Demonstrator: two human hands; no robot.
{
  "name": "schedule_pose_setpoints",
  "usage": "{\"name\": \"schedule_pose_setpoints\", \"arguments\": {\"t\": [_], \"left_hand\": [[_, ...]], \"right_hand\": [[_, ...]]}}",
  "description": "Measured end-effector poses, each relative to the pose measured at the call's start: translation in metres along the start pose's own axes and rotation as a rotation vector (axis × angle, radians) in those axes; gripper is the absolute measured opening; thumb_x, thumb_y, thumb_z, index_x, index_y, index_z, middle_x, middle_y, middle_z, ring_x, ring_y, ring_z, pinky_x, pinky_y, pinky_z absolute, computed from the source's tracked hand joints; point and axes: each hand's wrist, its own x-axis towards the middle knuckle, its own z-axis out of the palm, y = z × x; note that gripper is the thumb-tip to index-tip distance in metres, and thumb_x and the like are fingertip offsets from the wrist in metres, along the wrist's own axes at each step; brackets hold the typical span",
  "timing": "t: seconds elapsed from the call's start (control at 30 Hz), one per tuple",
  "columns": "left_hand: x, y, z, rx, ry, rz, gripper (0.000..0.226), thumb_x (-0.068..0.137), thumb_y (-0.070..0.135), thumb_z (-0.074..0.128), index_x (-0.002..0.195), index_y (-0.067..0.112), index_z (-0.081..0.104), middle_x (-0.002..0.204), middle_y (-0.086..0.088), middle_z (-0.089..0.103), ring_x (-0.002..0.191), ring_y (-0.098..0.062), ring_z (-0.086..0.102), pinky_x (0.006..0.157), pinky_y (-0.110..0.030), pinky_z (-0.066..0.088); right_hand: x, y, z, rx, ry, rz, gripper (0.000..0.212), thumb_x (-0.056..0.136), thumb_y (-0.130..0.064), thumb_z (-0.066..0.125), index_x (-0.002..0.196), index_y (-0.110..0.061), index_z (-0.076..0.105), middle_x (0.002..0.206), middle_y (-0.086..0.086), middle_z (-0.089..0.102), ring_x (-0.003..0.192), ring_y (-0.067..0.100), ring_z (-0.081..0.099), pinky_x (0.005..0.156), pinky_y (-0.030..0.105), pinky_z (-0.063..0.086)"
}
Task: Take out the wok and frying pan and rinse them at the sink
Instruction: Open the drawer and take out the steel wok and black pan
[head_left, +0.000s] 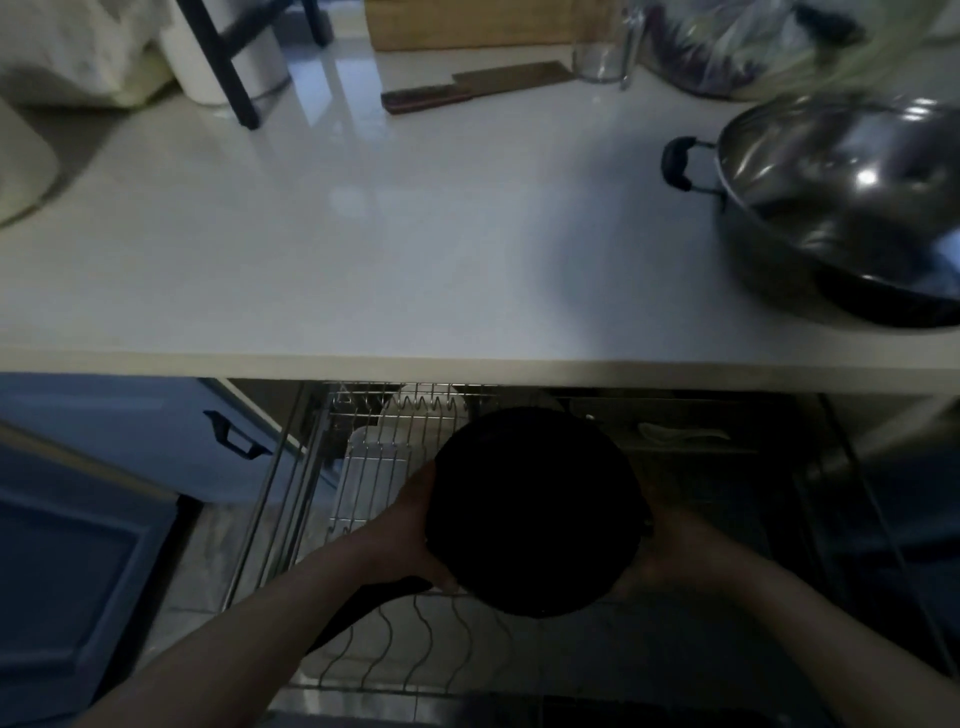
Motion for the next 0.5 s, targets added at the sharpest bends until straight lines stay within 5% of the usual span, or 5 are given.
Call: {"name": "schedule_pose_setpoints", "arguments": {"t": [0.17,0.3,0.4,0.5], "left_hand": [[-0.008,0.05,-0.01,0.033,-0.079,0.066,0.135,0.048,0.024,0.094,0.149,0.03,0.004,0.146,0.014,0.016,0.135,-0.006,0.022,0.108,-0.02,0.029],[-0.027,0.079,-0.021,0.105,-0.164,0.06,0.131,0.044,0.03,0.093,0.146,0.039,0.01,0.143,0.012,0.028,0.131,-0.009,0.033,0.107,-0.028,0.038],[-0.058,0.101,-0.031,0.153,-0.178,0.034,0.134,0.045,0.035,0.091,0.145,0.047,0.002,0.147,0.011,0.023,0.135,-0.014,0.031,0.109,-0.032,0.037],[-0.101,0.126,-0.046,0.151,-0.151,0.101,0.137,0.055,0.032,0.09,0.148,0.035,-0.011,0.151,0.014,0.005,0.138,-0.007,0.015,0.11,-0.021,0.024]], "right_hand": [[-0.05,-0.011,-0.014,0.02,0.106,-0.03,0.137,0.024,-0.068,0.091,0.135,-0.056,0.01,0.142,-0.027,0.03,0.132,-0.006,0.034,0.104,0.006,0.03],[-0.105,-0.045,-0.023,0.091,0.145,-0.063,0.12,0.032,-0.049,0.097,0.127,-0.053,0.023,0.134,-0.034,0.027,0.116,-0.033,0.029,0.088,-0.007,0.029],[-0.145,-0.065,-0.018,0.158,0.177,-0.081,0.112,0.046,-0.016,0.098,0.123,-0.051,0.025,0.129,-0.033,0.03,0.117,-0.025,0.032,0.082,-0.006,0.032],[-0.182,-0.095,-0.01,0.144,0.217,-0.164,0.12,0.044,-0.027,0.099,0.133,-0.055,0.023,0.136,-0.038,0.036,0.127,-0.017,0.035,0.089,-0.002,0.035]]}}
